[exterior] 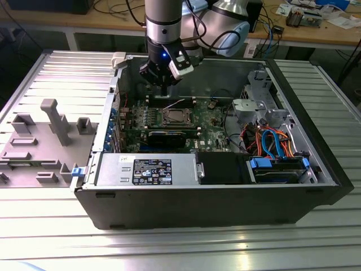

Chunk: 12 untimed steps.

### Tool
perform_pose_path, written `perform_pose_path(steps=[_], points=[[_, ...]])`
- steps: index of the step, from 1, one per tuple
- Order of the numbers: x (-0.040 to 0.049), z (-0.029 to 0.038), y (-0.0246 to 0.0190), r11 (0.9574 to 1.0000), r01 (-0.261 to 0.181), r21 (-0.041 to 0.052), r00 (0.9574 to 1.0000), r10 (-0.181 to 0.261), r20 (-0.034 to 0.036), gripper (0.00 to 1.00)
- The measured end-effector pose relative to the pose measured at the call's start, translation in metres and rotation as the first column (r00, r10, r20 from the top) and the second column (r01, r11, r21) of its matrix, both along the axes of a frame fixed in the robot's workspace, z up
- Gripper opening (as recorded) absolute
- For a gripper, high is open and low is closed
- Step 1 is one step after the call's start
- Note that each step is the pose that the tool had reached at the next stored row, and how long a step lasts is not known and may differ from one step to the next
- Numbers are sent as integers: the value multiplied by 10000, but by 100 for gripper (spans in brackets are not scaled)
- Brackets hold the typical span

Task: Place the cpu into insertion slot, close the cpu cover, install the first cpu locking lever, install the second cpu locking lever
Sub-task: 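Install the first cpu locking lever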

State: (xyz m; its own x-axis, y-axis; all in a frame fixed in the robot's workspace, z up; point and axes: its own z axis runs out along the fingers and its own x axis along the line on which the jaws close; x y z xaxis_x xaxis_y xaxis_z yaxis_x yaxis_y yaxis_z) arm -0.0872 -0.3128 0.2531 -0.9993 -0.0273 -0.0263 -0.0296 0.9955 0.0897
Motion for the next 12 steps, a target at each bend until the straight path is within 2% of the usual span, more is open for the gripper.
perform_pose_path(steps=[6, 12], points=[[73, -61, 0, 10000, -1, -10, 10000, 1, 1, 11], [214, -136, 0, 10000, -2, -10, 10000, 2, 1, 11]])
